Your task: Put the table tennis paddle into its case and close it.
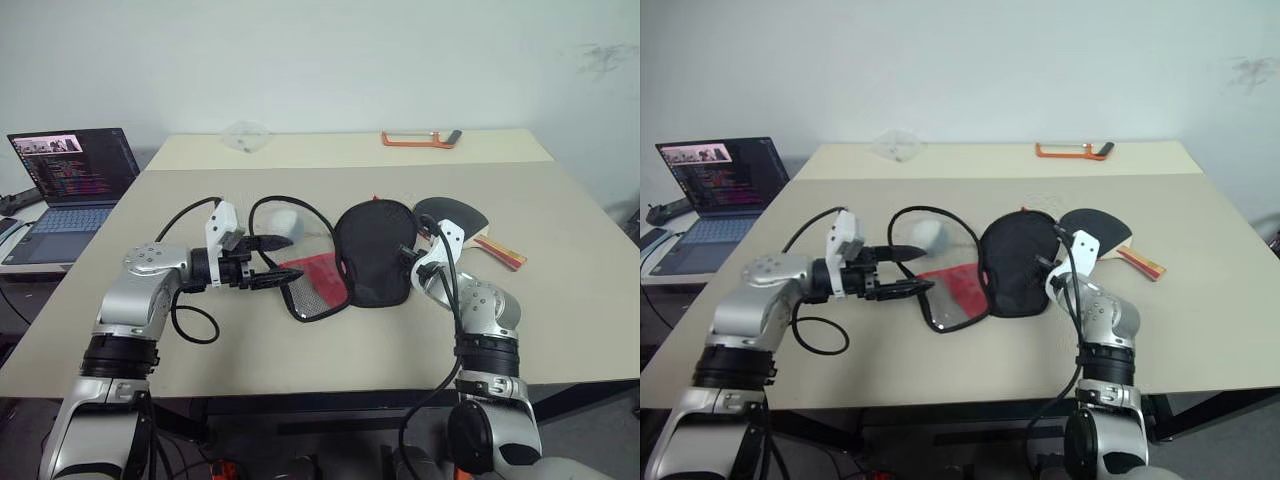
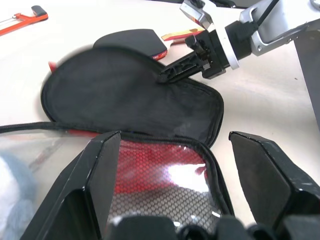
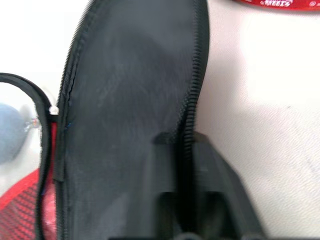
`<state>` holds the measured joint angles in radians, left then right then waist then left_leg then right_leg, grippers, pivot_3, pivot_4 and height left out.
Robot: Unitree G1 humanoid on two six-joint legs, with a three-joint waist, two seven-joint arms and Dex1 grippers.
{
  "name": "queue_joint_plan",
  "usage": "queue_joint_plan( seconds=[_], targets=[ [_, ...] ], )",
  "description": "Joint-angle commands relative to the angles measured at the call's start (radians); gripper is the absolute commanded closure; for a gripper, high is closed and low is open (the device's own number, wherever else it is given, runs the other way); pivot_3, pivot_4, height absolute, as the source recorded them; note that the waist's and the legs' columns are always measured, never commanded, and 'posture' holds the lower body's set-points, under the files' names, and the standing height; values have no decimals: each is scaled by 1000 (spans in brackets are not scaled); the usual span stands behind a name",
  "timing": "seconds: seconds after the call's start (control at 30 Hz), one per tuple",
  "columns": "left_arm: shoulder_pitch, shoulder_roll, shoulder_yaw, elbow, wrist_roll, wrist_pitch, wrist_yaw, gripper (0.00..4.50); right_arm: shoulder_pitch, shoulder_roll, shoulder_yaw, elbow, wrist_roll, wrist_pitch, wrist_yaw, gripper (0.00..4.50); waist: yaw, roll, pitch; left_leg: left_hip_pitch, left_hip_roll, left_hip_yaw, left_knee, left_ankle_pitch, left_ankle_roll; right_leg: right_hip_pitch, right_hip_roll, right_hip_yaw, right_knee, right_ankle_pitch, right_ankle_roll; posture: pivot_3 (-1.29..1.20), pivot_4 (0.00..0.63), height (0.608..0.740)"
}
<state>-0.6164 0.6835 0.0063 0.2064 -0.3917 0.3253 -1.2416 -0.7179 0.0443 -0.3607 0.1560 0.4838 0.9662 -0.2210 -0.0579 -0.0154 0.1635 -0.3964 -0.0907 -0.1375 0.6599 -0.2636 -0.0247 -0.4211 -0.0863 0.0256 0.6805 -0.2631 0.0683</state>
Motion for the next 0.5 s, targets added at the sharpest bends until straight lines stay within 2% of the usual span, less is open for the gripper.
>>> queue_joint_plan(
  seconds=[0.03, 0.13, 0.23, 0.27, 0.3, 0.4, 0.5],
  targets=[
    [-22, 1, 10, -43, -9, 8, 11, 733, -14, -36, 43, -28, -20, -26, 42, 2579, 0, 0, 0, 0, 0, 0, 0, 0, 0, 0, 0, 0, 0, 0, 0, 0, 150, 740],
    [-19, -1, 11, -46, -8, 8, 14, 733, 4, -111, 134, -68, -71, -22, 110, 1553, 0, 0, 0, 0, 0, 0, 0, 0, 0, 0, 0, 0, 0, 0, 0, 0, 150, 740],
    [-10, -1, 14, -45, -7, -1, 14, 733, 27, -266, 248, -143, -108, -26, 260, 418, 0, 0, 0, 0, 0, 1, 0, 0, 0, 0, 0, 0, 0, 0, 0, 0, 150, 740],
    [-7, -1, 15, -45, -7, -3, 12, 733, 31, -301, 263, -165, -103, -26, 300, 189, 1, 0, 0, 0, 0, 1, 0, 0, 0, 0, 0, 0, -1, 0, 0, 0, 150, 740],
    [-3, -1, 17, -48, -11, -5, 10, 733, 35, -355, 282, -191, -95, -22, 363, 40, 1, 0, 0, 0, 0, 1, 0, 0, 0, 0, 0, 0, -1, 0, 0, 0, 150, 740],
    [3, 0, 21, -55, -18, -7, 3, 733, 38, -474, 278, -224, -76, -19, 490, 40, 1, 0, 0, -1, 0, 1, 0, 0, 1, 0, 0, 0, -1, 0, 1, 0, 150, 740],
    [1, -8, 23, -66, -29, -3, 2, 733, 36, -609, 293, -164, -129, -102, 603, 40, 2, 0, 0, 0, 0, 1, 0, 0, 1, 1, 0, -1, -1, 0, 1, 0, 150, 740]
  ],
)
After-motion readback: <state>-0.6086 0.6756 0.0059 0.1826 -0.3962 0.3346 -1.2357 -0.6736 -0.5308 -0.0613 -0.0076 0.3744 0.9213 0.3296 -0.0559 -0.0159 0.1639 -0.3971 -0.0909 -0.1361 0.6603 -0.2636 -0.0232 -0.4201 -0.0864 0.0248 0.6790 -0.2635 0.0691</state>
